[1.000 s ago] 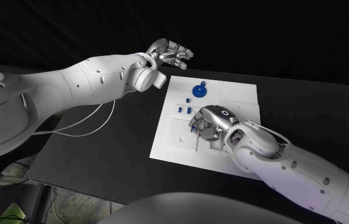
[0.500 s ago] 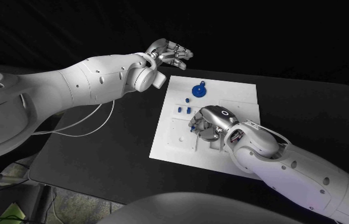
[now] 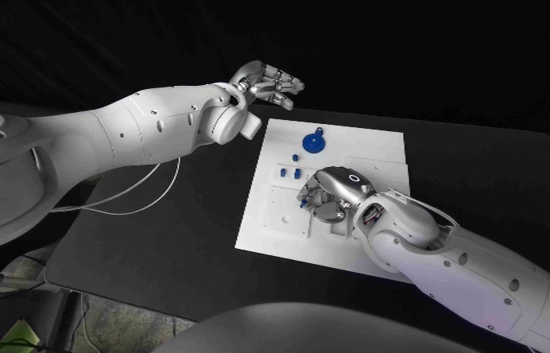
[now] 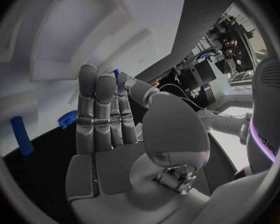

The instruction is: Assemble the parts on the task board

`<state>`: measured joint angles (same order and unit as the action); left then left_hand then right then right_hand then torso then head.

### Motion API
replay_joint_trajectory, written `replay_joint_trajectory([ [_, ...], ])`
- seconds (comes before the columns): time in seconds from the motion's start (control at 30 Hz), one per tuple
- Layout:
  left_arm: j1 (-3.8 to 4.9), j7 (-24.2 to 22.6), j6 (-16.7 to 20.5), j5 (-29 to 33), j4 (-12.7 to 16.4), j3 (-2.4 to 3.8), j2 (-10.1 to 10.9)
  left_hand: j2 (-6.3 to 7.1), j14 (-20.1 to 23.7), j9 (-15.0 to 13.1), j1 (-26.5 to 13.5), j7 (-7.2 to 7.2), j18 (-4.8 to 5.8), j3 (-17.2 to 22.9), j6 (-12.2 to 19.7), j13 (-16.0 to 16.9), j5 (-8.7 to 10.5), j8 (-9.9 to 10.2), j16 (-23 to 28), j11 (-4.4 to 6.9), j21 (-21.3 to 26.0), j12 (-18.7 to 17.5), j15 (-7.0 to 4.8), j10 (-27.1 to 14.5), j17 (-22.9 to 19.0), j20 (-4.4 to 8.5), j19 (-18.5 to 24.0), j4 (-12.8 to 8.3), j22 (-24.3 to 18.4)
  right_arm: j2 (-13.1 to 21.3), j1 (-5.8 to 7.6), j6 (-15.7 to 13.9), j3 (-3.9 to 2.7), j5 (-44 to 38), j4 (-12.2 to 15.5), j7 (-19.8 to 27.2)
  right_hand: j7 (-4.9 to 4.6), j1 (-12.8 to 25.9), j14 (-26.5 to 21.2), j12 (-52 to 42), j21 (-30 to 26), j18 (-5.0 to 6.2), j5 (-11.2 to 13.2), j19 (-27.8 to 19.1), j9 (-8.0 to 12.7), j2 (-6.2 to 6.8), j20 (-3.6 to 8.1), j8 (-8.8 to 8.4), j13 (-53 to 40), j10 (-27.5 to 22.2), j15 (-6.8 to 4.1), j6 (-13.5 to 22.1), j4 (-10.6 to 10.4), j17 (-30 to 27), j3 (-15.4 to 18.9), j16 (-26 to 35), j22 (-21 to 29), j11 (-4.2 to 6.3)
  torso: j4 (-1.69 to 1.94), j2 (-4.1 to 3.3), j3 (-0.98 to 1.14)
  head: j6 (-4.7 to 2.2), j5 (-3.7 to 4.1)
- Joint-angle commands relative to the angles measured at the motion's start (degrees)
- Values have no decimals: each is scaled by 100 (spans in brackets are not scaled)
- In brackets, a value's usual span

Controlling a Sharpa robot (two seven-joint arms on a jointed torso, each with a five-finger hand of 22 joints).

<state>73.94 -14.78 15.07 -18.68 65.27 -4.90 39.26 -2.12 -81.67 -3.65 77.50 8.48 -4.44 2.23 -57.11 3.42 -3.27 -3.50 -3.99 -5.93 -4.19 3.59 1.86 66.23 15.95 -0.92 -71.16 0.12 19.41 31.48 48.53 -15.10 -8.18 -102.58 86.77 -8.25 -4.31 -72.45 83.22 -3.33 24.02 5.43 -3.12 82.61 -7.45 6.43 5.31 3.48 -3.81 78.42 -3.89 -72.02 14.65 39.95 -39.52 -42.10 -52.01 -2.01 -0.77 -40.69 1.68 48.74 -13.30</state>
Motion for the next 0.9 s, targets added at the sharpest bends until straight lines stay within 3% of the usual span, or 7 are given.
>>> replay_joint_trajectory([
  [0.03, 6, -12, -71, -13, 8, 4, -10, -25, 25, -9, 47, -18, 89, -37, 18, 0, 15, -14, 10, -2, -22, -2, 23, -28, -5, -14, -37, 3, -13, -1, -9, 230, 6, -95, -8, -62, -7, 11, 1, -19, -24, 147, -19, 23, -7, -44, 12, 18, 0, 134, -20, -30, 31, -9, -20, -14, 2, 98, -3, 0, -1, 4, 1],
  [0.47, 6, -1, -81, -14, 2, 4, -26, -25, 25, -9, 47, -18, 89, -37, 18, 0, 15, -14, 10, -2, -22, -2, 23, -28, -5, -14, -37, 3, -13, -54, -7, 665, 6, -238, -78, -242, -15, 15, -21, -19, -81, 134, -15, -8, 4, -64, 6, 20, 1, 106, -15, -11, 52, -22, 25, 7, -96, 90, -3, 1, 0, 15, 12],
  [0.9, 6, 6, -91, -14, -6, 3, -35, -25, 25, -9, 47, -18, 89, -37, 18, 0, 15, -14, 10, -2, -22, -2, 23, -28, -5, -14, -37, 3, -13, -78, -7, 588, 8, -258, -54, -223, -24, 20, -33, -19, -134, 129, -58, -10, 33, -52, 2, 18, 2, 81, -12, 6, 65, -37, 87, 22, -157, 83, 2, 0, -1, 18, 15],
])
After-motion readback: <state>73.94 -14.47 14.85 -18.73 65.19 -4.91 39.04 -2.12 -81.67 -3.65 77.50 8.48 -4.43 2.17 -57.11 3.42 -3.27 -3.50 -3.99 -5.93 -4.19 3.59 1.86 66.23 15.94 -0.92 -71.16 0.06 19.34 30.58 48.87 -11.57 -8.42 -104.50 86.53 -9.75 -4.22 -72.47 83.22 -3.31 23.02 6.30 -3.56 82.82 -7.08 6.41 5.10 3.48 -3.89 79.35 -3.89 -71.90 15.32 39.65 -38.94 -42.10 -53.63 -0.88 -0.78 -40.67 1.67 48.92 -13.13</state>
